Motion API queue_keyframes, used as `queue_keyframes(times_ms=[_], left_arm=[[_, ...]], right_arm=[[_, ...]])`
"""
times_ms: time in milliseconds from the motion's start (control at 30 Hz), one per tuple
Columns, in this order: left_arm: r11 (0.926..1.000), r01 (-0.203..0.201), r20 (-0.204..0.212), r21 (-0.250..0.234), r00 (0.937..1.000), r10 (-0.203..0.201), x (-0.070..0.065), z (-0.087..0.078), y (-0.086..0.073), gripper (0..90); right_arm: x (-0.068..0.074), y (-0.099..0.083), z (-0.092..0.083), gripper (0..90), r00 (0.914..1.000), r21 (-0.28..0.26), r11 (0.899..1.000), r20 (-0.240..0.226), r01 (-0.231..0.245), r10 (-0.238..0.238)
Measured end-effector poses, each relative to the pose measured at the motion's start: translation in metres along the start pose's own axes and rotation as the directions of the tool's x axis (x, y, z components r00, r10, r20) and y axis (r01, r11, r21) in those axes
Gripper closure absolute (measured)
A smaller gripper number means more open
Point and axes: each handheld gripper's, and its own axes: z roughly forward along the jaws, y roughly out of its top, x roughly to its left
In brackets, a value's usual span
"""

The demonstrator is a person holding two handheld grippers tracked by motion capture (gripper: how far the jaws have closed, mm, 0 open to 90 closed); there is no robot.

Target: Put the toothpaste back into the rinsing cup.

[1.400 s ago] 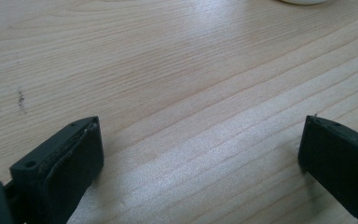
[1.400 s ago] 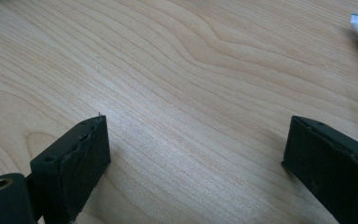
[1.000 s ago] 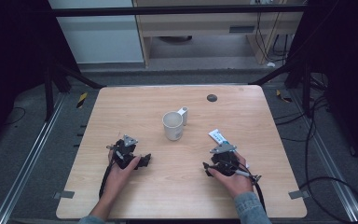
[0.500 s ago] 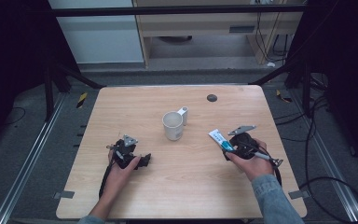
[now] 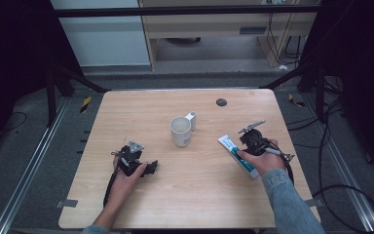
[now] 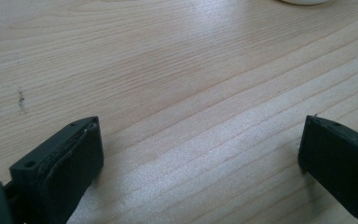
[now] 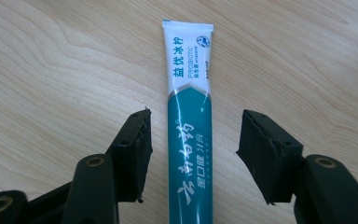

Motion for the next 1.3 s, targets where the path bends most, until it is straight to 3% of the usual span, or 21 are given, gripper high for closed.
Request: queue_keyframes(times_ms=[333,567,767,1000,1300], left_arm=[[1.0000,-0.002,0.000,0.001,1.0000,0.002,0.000,0.000,0.000,0.0],[1.0000,-0.002,0.000,0.001,1.0000,0.002,0.000,0.000,0.000,0.0],[1.0000,-0.002,-0.001,0.001,1.0000,0.002,0.000,0.000,0.000,0.0],[1.0000,-0.005,0.000,0.004,1.0000,0.005,0.001,0.000,0.001,0.0],[1.0000,-0.005,-0.001,0.003,1.0000,0.005,0.001,0.001,0.001,0.0]], right_arm=[[-0.004,0.007,0.006,45.1,0.9997,0.027,0.999,-0.014,-0.021,0.022],[-0.008,0.011,0.013,37.9,0.9990,0.051,0.998,-0.021,-0.039,0.040],[-0.010,0.010,0.019,44.7,0.9988,0.059,0.998,-0.033,-0.033,0.035],[-0.012,0.012,0.023,43.6,0.9975,0.068,0.996,-0.046,-0.050,0.053],[-0.010,0.012,0.028,51.0,0.9969,0.089,0.995,-0.065,-0.039,0.045]])
